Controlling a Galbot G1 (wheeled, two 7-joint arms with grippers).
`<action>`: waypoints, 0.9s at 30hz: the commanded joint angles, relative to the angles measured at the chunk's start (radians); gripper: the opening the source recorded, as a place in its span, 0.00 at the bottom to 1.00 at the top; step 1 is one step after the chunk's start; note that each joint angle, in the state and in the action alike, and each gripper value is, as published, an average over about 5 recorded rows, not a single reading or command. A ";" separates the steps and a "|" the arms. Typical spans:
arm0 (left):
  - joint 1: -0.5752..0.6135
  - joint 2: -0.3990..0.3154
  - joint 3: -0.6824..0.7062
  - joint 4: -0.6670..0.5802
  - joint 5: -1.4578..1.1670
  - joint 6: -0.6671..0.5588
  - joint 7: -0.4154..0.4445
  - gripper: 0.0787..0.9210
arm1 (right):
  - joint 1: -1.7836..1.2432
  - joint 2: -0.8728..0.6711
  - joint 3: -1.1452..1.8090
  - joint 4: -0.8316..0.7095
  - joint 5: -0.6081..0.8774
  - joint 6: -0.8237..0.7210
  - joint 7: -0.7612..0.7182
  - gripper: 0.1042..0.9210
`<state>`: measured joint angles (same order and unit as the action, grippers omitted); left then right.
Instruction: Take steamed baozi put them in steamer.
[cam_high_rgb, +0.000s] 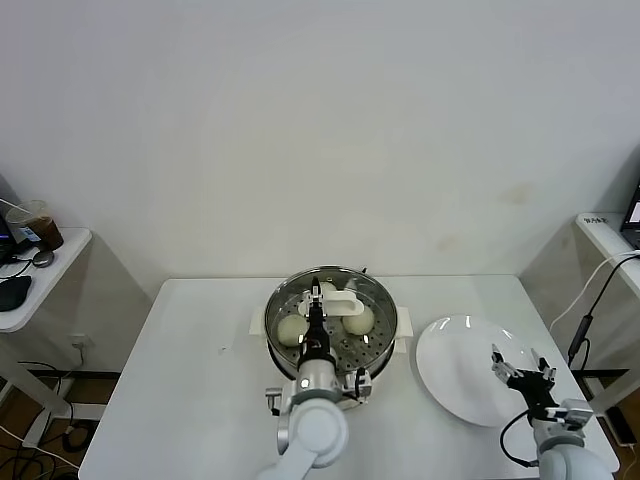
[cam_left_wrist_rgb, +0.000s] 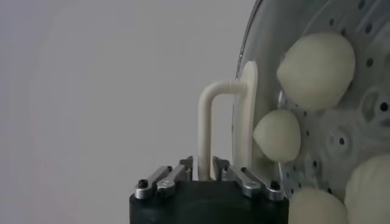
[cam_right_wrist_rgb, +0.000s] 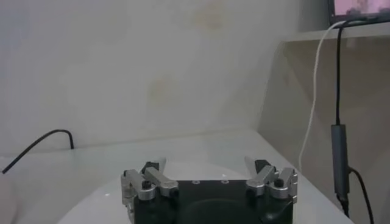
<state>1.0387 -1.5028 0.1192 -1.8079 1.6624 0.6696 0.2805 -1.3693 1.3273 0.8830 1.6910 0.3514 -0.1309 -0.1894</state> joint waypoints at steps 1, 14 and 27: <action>0.049 0.024 0.013 -0.100 -0.002 -0.010 0.008 0.51 | -0.001 0.000 0.003 -0.003 -0.001 0.000 0.000 0.88; 0.129 0.073 0.014 -0.224 0.004 -0.012 0.020 0.88 | 0.004 -0.004 0.008 -0.001 0.004 -0.003 0.000 0.88; 0.297 0.187 -0.245 -0.510 -0.225 -0.027 -0.046 0.88 | -0.061 0.014 -0.020 0.093 0.004 0.009 -0.009 0.88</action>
<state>1.2057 -1.3930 0.0643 -2.0916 1.6307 0.6513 0.2958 -1.3892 1.3321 0.8809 1.7197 0.3589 -0.1305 -0.1970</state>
